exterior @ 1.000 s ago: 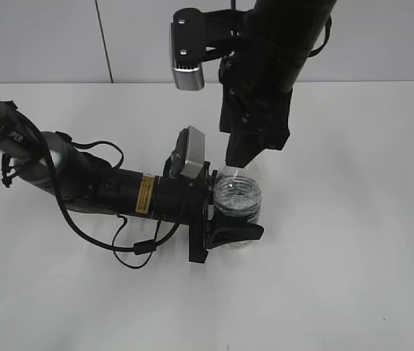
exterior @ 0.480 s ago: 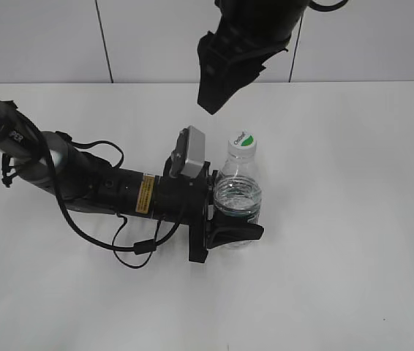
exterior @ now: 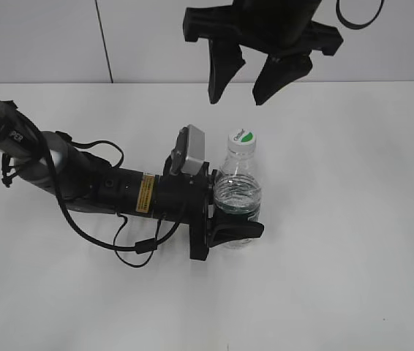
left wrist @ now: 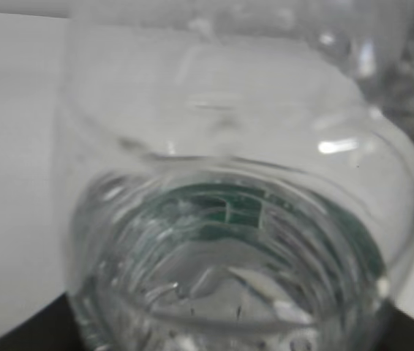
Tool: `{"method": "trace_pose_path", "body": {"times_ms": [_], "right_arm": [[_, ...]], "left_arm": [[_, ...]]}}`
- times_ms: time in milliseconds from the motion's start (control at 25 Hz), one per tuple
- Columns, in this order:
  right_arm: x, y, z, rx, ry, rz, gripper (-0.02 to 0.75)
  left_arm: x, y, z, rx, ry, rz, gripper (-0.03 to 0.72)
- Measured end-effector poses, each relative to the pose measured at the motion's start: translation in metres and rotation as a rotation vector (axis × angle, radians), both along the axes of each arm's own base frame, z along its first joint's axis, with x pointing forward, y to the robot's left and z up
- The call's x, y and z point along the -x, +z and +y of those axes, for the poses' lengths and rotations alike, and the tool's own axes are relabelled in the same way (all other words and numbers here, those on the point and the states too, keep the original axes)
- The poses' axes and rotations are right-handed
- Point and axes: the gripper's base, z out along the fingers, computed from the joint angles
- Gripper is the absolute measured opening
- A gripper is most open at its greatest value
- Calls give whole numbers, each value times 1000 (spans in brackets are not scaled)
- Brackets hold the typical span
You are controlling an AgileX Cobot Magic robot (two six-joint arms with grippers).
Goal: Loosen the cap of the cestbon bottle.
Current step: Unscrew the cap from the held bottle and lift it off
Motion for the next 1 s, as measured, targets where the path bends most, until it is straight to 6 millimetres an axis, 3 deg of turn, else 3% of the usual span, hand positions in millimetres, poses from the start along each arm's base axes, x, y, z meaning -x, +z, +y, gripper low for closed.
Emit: {"method": "trace_pose_path", "body": {"times_ms": [280,1000], "right_arm": [[6,-24,-4,39,-91,99,444],[1,-38,-3,72,-135,125,443]], "left_arm": [[0,0,0,0,4,12,406],[0,0,0,-1,6,19,406]]}}
